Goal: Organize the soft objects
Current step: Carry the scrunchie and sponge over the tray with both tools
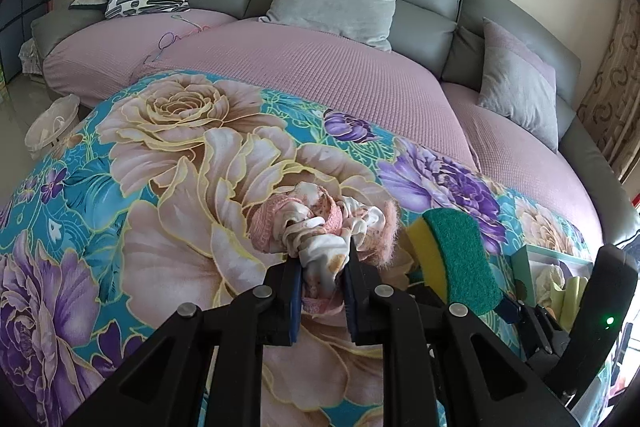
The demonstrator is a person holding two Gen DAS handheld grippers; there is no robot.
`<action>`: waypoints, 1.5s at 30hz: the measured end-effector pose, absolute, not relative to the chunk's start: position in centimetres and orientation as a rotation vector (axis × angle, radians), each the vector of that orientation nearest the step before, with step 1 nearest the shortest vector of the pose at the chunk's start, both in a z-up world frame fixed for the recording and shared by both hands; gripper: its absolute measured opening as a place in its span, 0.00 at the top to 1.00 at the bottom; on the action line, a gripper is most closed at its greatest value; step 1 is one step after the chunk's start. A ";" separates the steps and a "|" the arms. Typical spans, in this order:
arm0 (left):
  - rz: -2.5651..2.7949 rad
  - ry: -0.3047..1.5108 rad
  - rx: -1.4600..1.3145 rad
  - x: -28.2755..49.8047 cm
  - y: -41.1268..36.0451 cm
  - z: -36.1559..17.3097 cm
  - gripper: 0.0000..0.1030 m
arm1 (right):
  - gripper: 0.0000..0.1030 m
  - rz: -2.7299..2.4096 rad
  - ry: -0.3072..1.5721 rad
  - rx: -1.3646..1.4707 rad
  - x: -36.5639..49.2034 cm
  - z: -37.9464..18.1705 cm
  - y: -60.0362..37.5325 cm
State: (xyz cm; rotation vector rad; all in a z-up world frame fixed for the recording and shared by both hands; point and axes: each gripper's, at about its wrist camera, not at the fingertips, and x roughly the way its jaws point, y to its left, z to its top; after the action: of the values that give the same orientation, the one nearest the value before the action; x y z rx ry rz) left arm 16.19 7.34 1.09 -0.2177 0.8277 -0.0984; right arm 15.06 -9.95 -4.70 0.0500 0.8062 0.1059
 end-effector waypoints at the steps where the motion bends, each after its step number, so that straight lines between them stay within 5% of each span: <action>1: -0.103 0.825 -0.216 16.0 7.1 1.2 0.82 | 0.27 0.101 0.797 0.055 14.8 -4.3 -10.3; 23: -0.270 0.727 -0.108 11.4 -1.4 5.5 0.82 | 0.27 -0.092 0.643 0.116 5.2 3.1 -19.7; 45: -0.493 0.669 0.035 5.2 -13.5 7.9 0.82 | 0.27 -0.308 0.660 0.216 -2.4 2.9 -31.7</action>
State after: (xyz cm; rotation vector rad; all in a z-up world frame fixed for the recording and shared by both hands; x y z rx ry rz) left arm 5.23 -13.53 7.90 0.0348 0.6689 -0.4930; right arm -2.39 -31.73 2.89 0.2158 0.6600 -0.3077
